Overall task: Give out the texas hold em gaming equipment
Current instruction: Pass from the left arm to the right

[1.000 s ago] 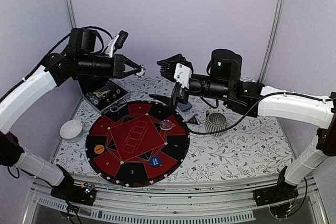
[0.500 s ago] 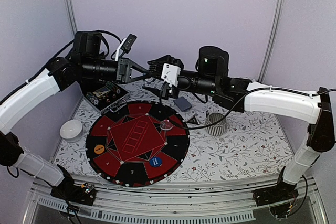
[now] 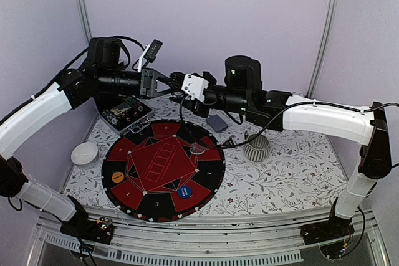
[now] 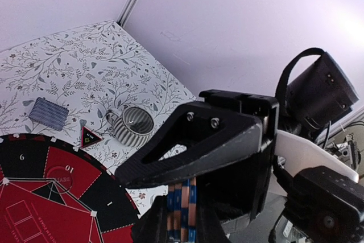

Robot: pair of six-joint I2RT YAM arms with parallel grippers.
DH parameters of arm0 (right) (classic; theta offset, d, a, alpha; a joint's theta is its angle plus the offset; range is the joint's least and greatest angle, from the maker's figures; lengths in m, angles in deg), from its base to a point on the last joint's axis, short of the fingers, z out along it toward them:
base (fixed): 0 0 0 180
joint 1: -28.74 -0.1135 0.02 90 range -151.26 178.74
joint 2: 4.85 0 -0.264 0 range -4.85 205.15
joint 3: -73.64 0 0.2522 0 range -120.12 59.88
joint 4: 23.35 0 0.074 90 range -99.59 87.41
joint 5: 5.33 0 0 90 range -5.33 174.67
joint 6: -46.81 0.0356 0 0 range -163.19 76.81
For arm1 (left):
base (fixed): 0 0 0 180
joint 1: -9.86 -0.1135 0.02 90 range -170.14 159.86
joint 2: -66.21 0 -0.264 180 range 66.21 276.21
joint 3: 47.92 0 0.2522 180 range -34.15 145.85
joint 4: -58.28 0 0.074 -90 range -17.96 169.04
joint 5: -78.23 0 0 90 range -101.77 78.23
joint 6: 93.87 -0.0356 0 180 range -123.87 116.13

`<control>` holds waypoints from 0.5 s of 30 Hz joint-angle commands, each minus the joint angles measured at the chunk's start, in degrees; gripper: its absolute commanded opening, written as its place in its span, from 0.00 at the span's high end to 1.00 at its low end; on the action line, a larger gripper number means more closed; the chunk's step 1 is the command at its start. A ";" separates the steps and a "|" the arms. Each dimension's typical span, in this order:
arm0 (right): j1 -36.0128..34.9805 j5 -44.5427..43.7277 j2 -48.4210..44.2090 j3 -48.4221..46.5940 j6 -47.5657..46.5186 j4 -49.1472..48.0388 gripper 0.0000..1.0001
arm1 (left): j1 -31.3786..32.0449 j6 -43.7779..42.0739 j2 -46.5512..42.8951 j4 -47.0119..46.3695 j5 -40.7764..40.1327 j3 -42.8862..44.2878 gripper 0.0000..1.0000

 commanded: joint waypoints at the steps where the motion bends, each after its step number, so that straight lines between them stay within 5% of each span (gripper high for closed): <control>1: 0.35 -2.32 -0.25 -0.96 1.46 0.07 0.68 | 0.79 -0.68 -0.64 1.31 -2.35 -0.79 1.00; 3: 0.32 -2.36 -0.43 -0.90 1.90 0.18 0.71 | 0.82 -0.77 -0.32 1.93 -3.51 -0.77 1.00; 6: 0.31 -2.62 -0.51 -1.10 2.51 0.74 0.45 | 0.82 -0.80 -0.07 2.24 -4.33 -1.02 1.00; 15: 0.17 -1.57 -0.57 -1.70 5.43 1.02 0.45 | 0.87 -0.16 -0.16 1.87 -6.36 -0.94 1.00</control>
